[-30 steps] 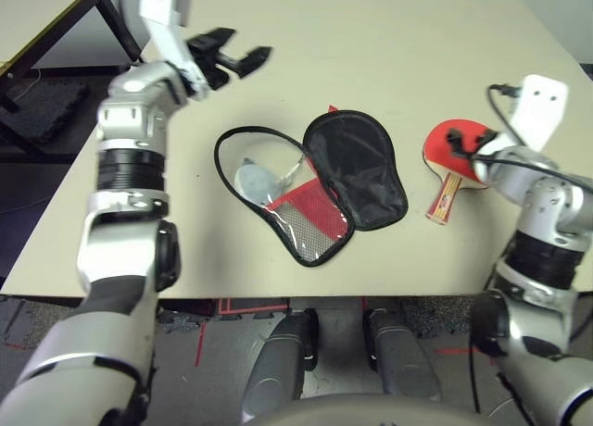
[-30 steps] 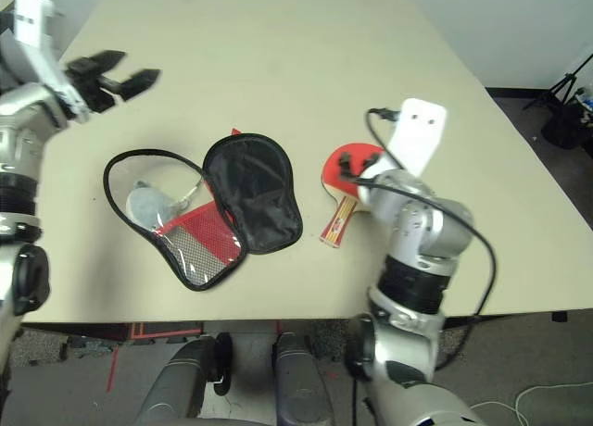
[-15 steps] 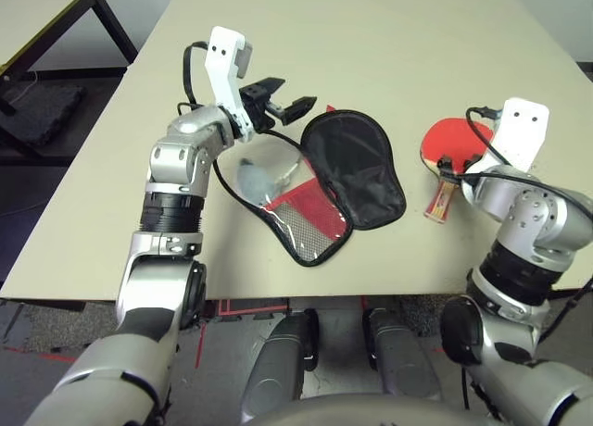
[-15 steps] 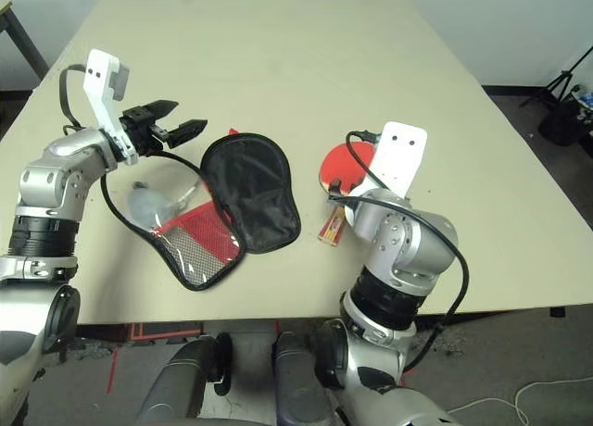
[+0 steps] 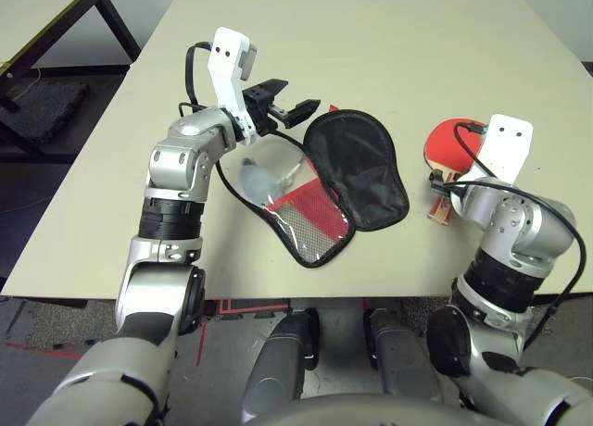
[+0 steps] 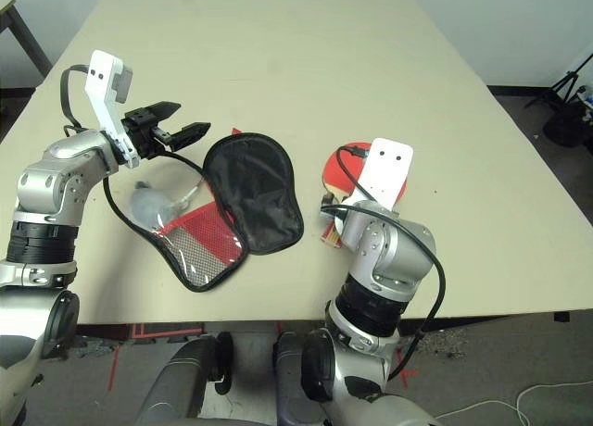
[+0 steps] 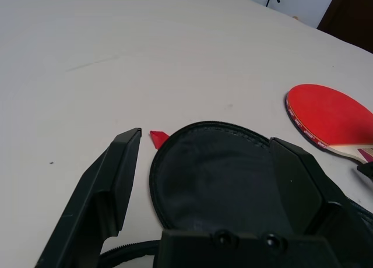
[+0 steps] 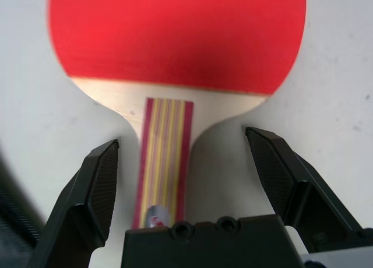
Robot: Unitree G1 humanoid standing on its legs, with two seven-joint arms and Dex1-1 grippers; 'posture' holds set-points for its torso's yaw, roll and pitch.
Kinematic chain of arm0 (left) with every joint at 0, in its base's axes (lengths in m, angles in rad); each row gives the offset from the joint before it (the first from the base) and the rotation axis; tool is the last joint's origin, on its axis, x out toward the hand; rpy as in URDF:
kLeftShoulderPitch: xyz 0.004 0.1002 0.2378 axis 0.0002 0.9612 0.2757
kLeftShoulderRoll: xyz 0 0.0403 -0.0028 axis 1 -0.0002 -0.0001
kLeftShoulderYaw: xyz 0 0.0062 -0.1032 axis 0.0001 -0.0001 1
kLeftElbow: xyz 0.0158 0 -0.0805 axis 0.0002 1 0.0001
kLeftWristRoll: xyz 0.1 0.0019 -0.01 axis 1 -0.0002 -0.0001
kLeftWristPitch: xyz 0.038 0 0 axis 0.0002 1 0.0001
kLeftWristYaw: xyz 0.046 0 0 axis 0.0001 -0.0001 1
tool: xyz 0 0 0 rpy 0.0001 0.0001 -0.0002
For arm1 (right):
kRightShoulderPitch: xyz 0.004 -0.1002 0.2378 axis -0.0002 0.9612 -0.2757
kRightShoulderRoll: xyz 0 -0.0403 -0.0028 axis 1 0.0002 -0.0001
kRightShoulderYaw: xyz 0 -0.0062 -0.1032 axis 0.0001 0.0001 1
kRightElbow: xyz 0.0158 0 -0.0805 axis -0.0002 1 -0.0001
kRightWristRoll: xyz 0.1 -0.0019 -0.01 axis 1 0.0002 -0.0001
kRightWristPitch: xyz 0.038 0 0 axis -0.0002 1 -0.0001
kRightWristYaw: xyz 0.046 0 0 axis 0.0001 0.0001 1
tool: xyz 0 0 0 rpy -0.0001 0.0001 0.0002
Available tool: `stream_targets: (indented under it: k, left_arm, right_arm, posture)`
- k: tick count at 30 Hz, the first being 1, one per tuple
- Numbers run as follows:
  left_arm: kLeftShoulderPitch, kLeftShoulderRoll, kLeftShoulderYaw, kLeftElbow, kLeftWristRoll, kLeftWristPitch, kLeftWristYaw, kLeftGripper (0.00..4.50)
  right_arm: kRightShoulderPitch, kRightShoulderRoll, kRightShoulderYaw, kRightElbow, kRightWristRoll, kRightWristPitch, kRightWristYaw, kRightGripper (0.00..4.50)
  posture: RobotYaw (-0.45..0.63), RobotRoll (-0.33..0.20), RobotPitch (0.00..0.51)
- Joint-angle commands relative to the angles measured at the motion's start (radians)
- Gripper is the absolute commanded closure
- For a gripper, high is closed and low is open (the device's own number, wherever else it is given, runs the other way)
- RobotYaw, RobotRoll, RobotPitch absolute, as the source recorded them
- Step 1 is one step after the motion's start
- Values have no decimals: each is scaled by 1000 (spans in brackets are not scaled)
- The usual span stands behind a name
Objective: Store the ping-pong paddle in its case and zip it.
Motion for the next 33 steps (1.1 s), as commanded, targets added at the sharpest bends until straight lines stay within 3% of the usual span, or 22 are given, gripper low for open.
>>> stream_targets:
  k: [1,9,12,19,22,26,33]
  left_arm:
    - [17,6,-4,-24,-5,11,5,0]
    - [19,8,-9,-14,-10,11,7,0]
    - [21,7,-10,-12,-10,10,8,0]
    - [25,5,-9,-13,-12,12,11,0]
    - [26,14,-20,-14,-19,32,-11,0]
    - [27,39,-44,-32,-23,52,-61,0]
    - [26,135,-106,-142,-71,117,-224,0]
  right_arm:
    - [19,21,15,33,-21,-4,7,345]
    - [14,10,22,57,-41,-33,12,2736]
    - [8,6,20,57,-52,-47,13,3308]
    - [-50,-68,42,74,-60,-134,27,3308]
    - [-140,-153,108,90,-10,-95,112,3308]
    - [-181,-208,165,71,50,1,210,3308]
    - [-159,-297,306,5,167,32,336,3308]
  posture:
    - [-73,0,197]
    - [-75,0,198]
    - [-76,0,198]
    - [-74,0,199]
    - [-77,0,194]
    - [-78,0,191]
    - [-79,0,185]
